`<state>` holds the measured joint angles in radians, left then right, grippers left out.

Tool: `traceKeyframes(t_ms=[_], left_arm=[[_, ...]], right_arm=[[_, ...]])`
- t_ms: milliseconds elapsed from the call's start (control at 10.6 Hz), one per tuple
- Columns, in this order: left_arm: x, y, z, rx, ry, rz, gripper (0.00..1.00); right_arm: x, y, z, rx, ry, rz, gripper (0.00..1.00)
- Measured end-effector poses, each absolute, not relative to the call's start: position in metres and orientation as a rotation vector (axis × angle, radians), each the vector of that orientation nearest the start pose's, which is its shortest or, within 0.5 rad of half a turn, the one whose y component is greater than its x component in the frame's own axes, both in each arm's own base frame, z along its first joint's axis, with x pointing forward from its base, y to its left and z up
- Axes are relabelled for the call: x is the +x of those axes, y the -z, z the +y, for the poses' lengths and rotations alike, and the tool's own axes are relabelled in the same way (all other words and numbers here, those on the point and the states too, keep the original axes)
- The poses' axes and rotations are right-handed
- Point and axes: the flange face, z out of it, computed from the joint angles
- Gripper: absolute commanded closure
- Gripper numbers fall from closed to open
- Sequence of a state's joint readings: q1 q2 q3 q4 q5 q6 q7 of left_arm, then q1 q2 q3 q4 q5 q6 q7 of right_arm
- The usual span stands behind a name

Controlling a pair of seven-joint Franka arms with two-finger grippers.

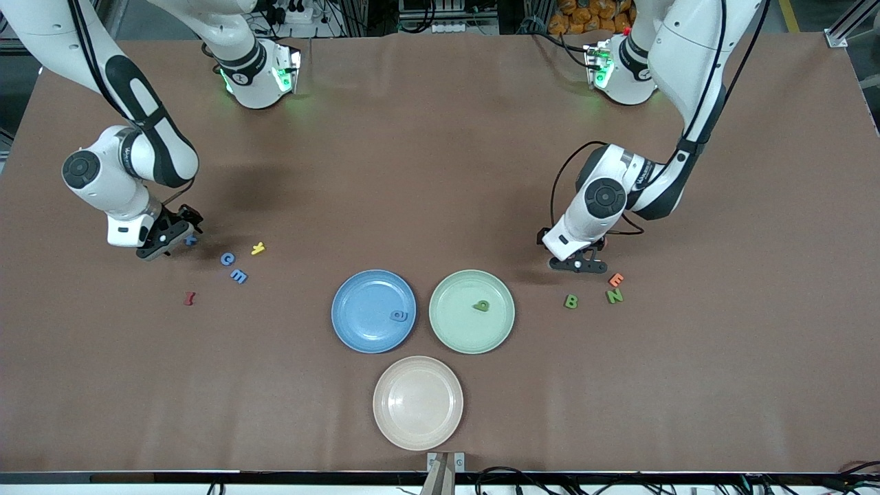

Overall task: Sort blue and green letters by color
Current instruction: 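Grasp the blue X with the right gripper while the left grasps green n, then drop the blue X on the blue plate while the left drops green n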

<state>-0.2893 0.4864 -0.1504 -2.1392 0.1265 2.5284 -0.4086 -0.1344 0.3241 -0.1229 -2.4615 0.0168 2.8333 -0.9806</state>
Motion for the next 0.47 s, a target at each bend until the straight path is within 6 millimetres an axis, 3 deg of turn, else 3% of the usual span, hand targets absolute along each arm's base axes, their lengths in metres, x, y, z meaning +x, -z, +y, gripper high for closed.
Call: traceKeyframes(t_ms=[95, 284, 474], left_arm=[[0.5062, -0.1686, -0.2395, -3.100, -0.127, 0.187, 0.00], [0.5079, -0.1691, -0.2374, -3.100, -0.125, 0.199, 0.00], [0.5082, -0.1693, -0.2373, -3.100, -0.125, 0.215, 0.00]], right_arm=[[0.4641, -0.1716, -0.1264, -2.997, 0.036, -1.119, 0.26], [0.4609, -0.1679, -0.1255, -2.987, 0.036, -1.150, 0.53], [0.4598, -0.1660, -0.1257, -2.977, 0.032, -1.172, 0.61]])
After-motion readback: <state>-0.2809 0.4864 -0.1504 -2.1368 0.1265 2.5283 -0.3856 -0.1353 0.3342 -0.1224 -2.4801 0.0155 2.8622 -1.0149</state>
